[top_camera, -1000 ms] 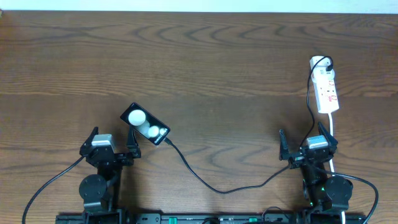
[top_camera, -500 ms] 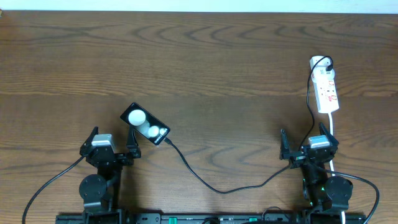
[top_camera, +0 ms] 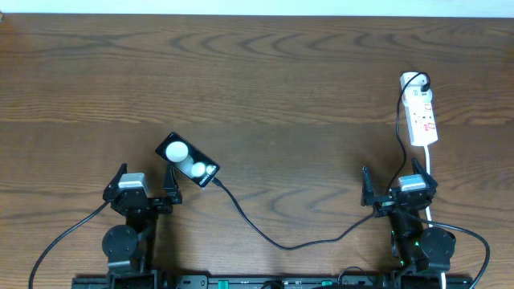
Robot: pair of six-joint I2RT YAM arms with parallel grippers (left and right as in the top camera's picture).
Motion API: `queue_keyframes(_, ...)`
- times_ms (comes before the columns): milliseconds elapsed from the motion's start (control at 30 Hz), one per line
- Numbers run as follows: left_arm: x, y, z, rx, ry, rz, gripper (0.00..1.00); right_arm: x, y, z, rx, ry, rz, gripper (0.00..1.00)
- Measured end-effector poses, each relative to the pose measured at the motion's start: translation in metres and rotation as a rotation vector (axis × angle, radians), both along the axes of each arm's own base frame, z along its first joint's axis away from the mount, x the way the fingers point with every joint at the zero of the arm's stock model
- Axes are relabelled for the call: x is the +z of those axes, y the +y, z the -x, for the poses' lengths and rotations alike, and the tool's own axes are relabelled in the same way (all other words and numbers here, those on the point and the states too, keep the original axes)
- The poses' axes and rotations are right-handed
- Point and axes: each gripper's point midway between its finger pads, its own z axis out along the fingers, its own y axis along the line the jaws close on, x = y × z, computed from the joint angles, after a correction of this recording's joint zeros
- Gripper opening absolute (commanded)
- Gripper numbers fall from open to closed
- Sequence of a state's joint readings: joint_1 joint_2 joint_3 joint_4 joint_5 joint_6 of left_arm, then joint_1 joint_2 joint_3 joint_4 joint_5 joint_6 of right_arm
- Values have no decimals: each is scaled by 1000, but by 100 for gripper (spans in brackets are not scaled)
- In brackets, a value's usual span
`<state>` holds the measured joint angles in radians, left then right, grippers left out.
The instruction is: Plug charger to phone and switch on socket
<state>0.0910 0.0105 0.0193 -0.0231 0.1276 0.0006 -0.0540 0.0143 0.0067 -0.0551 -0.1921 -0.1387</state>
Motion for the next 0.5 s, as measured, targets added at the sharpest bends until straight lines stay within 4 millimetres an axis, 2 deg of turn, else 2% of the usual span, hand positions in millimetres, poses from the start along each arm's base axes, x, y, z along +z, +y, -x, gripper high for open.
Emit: queue_keyframes(500,0,-12,0,-47,0,0,95,0,0,0,0,0,0,99)
